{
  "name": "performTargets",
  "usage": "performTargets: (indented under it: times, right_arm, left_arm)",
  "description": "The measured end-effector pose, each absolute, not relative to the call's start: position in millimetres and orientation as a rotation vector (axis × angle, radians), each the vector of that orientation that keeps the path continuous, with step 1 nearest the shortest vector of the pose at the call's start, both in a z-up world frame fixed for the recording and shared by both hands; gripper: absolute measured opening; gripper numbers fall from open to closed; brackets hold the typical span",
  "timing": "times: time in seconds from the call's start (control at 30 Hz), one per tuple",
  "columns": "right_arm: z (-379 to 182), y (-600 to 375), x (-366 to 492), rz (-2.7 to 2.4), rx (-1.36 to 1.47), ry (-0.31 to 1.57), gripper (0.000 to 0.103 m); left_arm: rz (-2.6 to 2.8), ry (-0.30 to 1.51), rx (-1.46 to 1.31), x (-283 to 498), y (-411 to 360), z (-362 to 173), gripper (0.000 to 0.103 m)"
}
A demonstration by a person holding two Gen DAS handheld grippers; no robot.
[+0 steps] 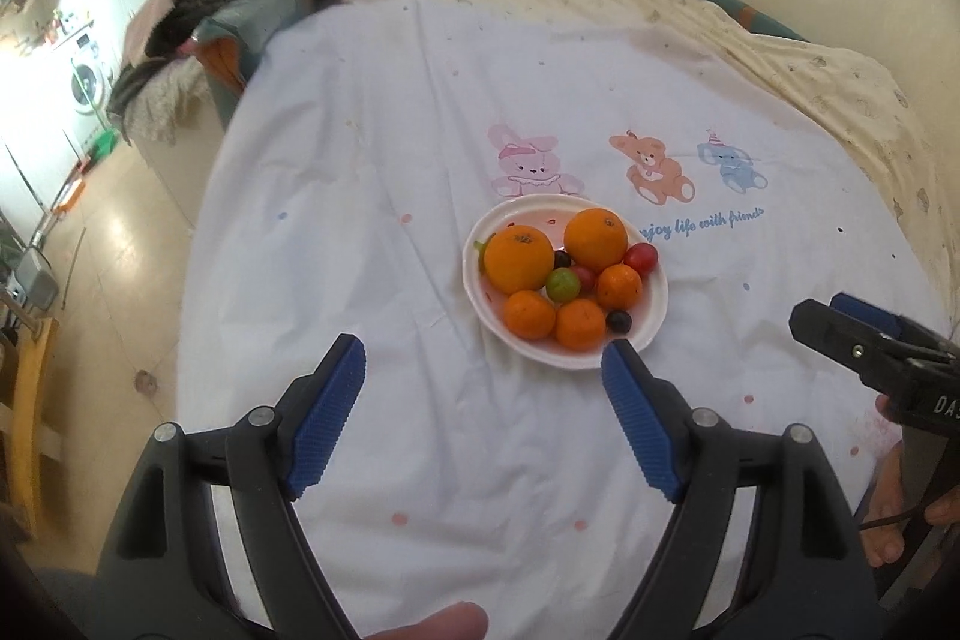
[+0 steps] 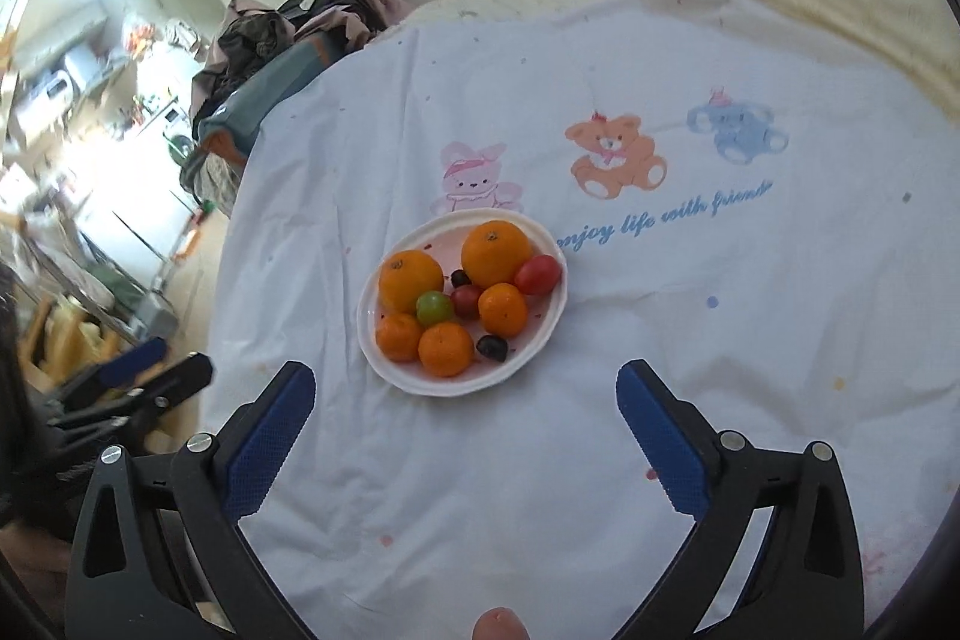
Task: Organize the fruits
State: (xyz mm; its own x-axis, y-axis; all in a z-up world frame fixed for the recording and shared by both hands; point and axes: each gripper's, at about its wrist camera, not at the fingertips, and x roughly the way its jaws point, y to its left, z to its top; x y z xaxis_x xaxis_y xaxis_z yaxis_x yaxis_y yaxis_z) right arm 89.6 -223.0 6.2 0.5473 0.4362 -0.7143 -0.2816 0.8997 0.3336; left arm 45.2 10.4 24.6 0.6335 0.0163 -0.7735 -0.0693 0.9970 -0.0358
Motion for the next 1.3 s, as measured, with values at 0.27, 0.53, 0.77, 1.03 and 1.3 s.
performTargets:
  times: [0.27, 0.53, 0.77, 1.03, 1.3]
  right_arm:
    - [6.9, -211.2, 54.4, 0.353, 0.069, 0.789, 0.103]
    - [-5.0, -211.7, 58.9, 0.317, 0.08, 0.812, 0.103]
    - [-2.7, -209.9, 54.7, 0.305, 0.057, 0.789, 0.103]
    - [0.3, -210.8, 52.7, 0.302, 0.062, 0.783, 0.103]
    - [1.8, -212.4, 52.4, 0.297, 0.065, 0.78, 0.103]
  left_arm:
    - [0.056, 0.789, -0.099, 16.4, 19.1, 32.4, 0.102]
    - [0.054, 0.785, -0.092, 13.6, 15.6, 18.5, 0.102]
    - [0.058, 0.785, -0.136, 15.2, 23.1, 18.4, 0.102]
    - [0.051, 0.796, -0.129, 15.9, 20.7, 15.0, 0.102]
    - [0.049, 0.801, -0.128, 17.1, 19.7, 13.7, 0.102]
